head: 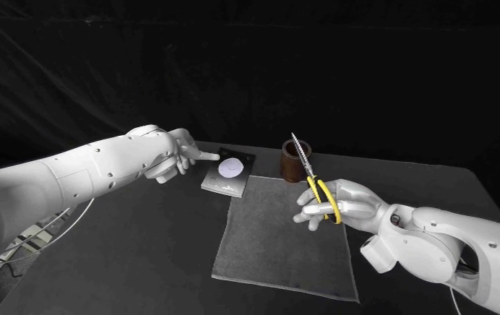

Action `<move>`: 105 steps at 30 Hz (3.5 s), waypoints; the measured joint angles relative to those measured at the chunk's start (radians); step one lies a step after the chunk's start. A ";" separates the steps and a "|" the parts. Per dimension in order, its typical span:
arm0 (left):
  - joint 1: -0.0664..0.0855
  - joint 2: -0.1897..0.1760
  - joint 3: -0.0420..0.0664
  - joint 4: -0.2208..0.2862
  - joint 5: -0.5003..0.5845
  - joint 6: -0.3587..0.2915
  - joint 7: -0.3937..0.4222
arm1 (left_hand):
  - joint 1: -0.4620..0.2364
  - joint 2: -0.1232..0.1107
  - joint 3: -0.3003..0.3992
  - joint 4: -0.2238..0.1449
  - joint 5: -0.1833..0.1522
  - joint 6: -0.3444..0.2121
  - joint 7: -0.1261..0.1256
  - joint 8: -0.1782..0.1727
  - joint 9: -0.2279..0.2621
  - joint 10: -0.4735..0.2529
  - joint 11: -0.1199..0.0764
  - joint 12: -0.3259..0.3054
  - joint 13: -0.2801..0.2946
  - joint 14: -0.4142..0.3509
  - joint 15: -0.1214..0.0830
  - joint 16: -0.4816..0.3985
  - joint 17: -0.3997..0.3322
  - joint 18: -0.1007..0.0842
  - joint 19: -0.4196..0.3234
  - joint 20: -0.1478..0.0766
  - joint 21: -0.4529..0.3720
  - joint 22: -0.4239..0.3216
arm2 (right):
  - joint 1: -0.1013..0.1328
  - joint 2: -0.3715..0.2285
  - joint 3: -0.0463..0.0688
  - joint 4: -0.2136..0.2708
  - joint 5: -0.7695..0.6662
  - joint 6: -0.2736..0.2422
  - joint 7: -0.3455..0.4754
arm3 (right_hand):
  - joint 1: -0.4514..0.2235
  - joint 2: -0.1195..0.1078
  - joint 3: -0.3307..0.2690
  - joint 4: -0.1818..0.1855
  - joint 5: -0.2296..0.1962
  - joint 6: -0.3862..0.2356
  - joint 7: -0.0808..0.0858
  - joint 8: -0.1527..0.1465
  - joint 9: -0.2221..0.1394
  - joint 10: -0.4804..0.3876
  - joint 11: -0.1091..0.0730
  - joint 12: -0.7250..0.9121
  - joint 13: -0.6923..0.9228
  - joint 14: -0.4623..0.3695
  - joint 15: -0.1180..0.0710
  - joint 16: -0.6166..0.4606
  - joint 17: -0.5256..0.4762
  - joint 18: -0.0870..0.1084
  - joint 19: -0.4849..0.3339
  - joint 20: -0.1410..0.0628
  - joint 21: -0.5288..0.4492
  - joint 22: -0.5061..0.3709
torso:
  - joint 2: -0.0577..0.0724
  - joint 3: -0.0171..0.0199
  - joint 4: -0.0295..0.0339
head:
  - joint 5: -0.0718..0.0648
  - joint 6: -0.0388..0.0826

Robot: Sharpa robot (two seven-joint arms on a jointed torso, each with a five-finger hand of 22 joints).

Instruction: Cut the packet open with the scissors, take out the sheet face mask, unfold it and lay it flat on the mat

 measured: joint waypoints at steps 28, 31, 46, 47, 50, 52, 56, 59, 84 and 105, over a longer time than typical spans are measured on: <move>-0.002 0.166 -0.041 -0.083 -0.188 0.011 -0.127 | -0.013 0.016 0.006 0.000 0.000 -0.007 0.000 0.152 0.001 -0.037 -0.016 0.154 0.046 0.011 -0.011 0.133 0.023 -0.001 -0.038 -0.013 0.143 0.096 | 0.000 0.007 0.000 -0.012 -0.003 -0.016 0.000 | 0.000 0.000 0.000 0.000 0.000 0.006 0.001 -0.008 0.000 0.004 -0.003 -0.002 0.002 0.002 0.002 0.000 0.004 -0.007 0.000 0.000 0.000 0.001 | 0.000 0.0007 -0.0007 | 0.008 -0.019; -0.003 0.173 -0.046 -0.095 -0.200 0.023 -0.136 | -0.013 0.016 0.006 0.000 0.000 -0.007 0.000 0.156 -0.002 -0.041 -0.013 0.158 0.048 0.011 -0.011 0.138 0.023 -0.001 -0.042 -0.016 0.148 0.100 | 0.000 0.007 0.000 -0.013 -0.002 -0.018 -0.001 | 0.000 0.000 -0.001 0.000 0.000 0.006 0.001 -0.008 0.000 0.004 -0.003 -0.002 0.002 0.002 0.002 0.000 0.004 -0.007 0.000 0.000 0.000 0.001 | 0.000 0.0006 -0.0007 | 0.008 -0.021; -0.017 0.200 -0.057 -0.133 -0.245 0.066 -0.164 | -0.017 0.012 0.006 0.000 0.000 -0.010 -0.004 0.170 -0.007 -0.053 -0.011 0.170 0.050 0.004 -0.011 0.150 0.023 -0.001 -0.053 -0.013 0.164 0.111 | 0.000 0.008 0.000 -0.019 0.001 -0.022 -0.001 | 0.001 0.000 0.001 -0.004 0.000 0.006 0.001 -0.008 0.000 0.004 -0.003 -0.006 0.002 0.002 0.002 0.000 0.004 -0.007 0.000 0.000 0.000 0.000 | 0.000 0.0000 -0.0011 | 0.002 -0.027; -0.018 0.201 -0.057 -0.135 -0.247 0.068 -0.165 | -0.018 0.011 0.006 0.000 0.000 -0.010 -0.004 0.170 -0.007 -0.053 -0.011 0.170 0.050 0.004 -0.011 0.150 0.023 -0.001 -0.053 -0.013 0.164 0.111 | 0.000 0.008 0.000 -0.019 0.001 -0.023 -0.001 | 0.001 -0.001 0.001 -0.004 0.000 0.006 0.001 -0.008 0.000 0.004 -0.003 -0.006 0.002 0.002 0.002 0.000 0.004 -0.006 0.000 0.000 0.000 0.000 | 0.000 0.0002 -0.0010 | 0.002 -0.028; -0.022 0.205 -0.058 -0.139 -0.253 0.075 -0.166 | -0.018 0.011 0.006 0.000 0.000 -0.010 -0.004 0.170 -0.007 -0.060 -0.011 0.170 0.050 0.004 -0.011 0.150 0.023 -0.002 -0.058 -0.011 0.164 0.114 | 0.000 0.009 -0.001 -0.019 0.002 -0.023 -0.001 | 0.001 -0.001 0.001 -0.004 0.000 0.006 0.001 -0.008 0.000 0.004 -0.003 -0.006 0.003 0.002 0.002 0.000 0.005 0.002 0.000 0.000 0.000 0.002 | 0.000 0.0006 -0.0010 | 0.001 -0.028; -0.028 0.209 -0.058 -0.140 -0.256 0.079 -0.167 | -0.018 0.011 0.006 0.000 0.000 -0.011 -0.004 0.172 -0.007 -0.061 -0.011 0.173 0.050 0.004 -0.011 0.153 0.023 -0.001 -0.060 -0.013 0.167 0.114 | 0.000 0.009 -0.001 -0.020 0.002 -0.023 -0.001 | 0.001 -0.001 0.001 -0.004 0.000 0.006 0.001 -0.008 0.000 0.004 -0.003 -0.006 0.003 0.002 0.002 0.000 0.005 0.002 0.000 0.000 0.000 0.002 | 0.000 0.0006 -0.0011 | 0.001 -0.029; -0.033 0.213 -0.056 -0.145 -0.263 0.080 -0.167 | -0.018 0.011 0.006 0.000 0.000 -0.011 -0.004 0.187 -0.007 -0.064 -0.014 0.182 0.052 -0.002 -0.009 0.163 0.023 -0.002 -0.069 -0.011 0.176 0.119 | 0.000 0.010 -0.001 -0.020 0.002 -0.023 -0.001 | 0.002 -0.002 0.001 -0.004 0.000 0.005 0.001 -0.008 0.000 0.004 -0.003 -0.006 0.003 0.002 0.002 0.000 0.005 0.002 0.000 0.000 0.000 0.002 | 0.000 0.0007 -0.0008 | -0.001 -0.031; -0.036 0.214 -0.055 -0.147 -0.267 0.080 -0.165 | -0.002 0.027 0.019 -0.001 0.000 -0.011 -0.004 0.202 -0.012 -0.070 -0.013 0.191 0.053 -0.004 -0.011 0.170 0.023 -0.002 -0.075 -0.009 0.187 0.126 | 0.000 0.010 -0.001 -0.020 0.003 -0.023 -0.001 | 0.002 -0.002 0.001 -0.005 0.000 0.005 0.002 -0.008 0.000 0.004 -0.003 -0.006 0.003 0.002 0.002 0.000 0.005 0.002 0.000 0.000 0.000 0.002 | 0.000 0.0007 -0.0006 | -0.002 -0.032; -0.037 0.178 -0.052 -0.139 -0.081 -0.019 -0.058 | 0.481 0.283 0.157 0.001 -0.008 0.235 -0.028 0.004 -0.258 -0.067 -0.029 0.062 -0.097 -0.091 -0.012 0.157 -0.064 -0.008 -0.172 -0.003 0.182 0.124 | 0.000 0.009 -0.002 -0.026 0.005 -0.024 -0.001 | 0.002 -0.002 0.000 -0.006 0.000 0.008 -0.001 -0.012 0.000 0.004 -0.003 -0.008 0.004 0.000 0.000 0.000 0.007 0.001 0.000 0.000 0.004 0.002 | -0.002 0.0011 0.0007 | -0.005 -0.038; -0.050 0.075 -0.035 -0.058 0.172 -0.096 0.119 | 0.575 0.208 0.354 0.013 -0.006 0.363 -0.020 -0.091 -0.311 0.052 -0.039 -0.026 -0.190 -0.150 -0.015 0.064 -0.166 -0.022 -0.297 -0.004 0.202 0.151 | 0.000 0.010 -0.006 -0.047 0.011 -0.024 -0.003 | 0.002 -0.002 -0.002 -0.007 0.000 0.007 0.000 -0.012 0.000 0.004 -0.003 -0.010 0.005 0.001 0.001 0.000 0.008 -0.006 0.000 0.000 0.006 0.003 | -0.001 0.0010 0.0007 | -0.006 -0.024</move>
